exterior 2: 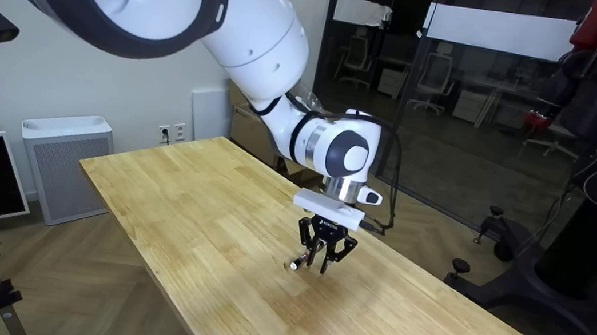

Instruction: Move the marker forwards

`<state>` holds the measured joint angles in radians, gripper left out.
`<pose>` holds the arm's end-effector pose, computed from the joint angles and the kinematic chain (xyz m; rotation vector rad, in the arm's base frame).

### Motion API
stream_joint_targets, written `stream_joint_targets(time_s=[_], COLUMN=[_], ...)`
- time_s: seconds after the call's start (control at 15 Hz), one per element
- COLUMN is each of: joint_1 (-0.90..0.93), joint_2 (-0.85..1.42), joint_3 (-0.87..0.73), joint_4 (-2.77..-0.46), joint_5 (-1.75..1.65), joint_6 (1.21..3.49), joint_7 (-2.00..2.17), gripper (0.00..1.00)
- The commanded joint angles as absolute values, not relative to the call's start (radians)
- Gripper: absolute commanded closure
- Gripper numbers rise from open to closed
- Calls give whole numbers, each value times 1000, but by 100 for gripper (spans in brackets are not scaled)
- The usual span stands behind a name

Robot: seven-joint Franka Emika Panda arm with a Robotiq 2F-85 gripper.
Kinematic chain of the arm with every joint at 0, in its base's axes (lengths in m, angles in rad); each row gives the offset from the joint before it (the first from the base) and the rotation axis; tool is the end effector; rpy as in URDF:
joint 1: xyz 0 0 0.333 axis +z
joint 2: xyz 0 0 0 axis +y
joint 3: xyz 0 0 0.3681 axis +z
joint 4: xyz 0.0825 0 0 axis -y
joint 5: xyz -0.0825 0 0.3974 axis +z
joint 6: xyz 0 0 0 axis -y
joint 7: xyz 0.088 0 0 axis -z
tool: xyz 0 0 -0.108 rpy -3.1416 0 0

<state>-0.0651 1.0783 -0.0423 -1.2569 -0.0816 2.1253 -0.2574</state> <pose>0.7672 -0.0781 0.0956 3.0397 0.3337 -0.3450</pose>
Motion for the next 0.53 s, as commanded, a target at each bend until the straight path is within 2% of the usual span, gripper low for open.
stream_joint_targets(time_s=[0.0,0.27,0.33,0.47], joint_1=[-56,-44,-43,-41], joint_2=[1051,1019,1016,1017], joint_3=[-43,-45,-44,-39], joint_4=[-1267,-1290,-1290,-1277], joint_5=[-94,-89,-85,-68], joint_6=[2125,2131,2130,2131], joint_7=[-207,-167,-156,-118], gripper=[34,7,2,0])
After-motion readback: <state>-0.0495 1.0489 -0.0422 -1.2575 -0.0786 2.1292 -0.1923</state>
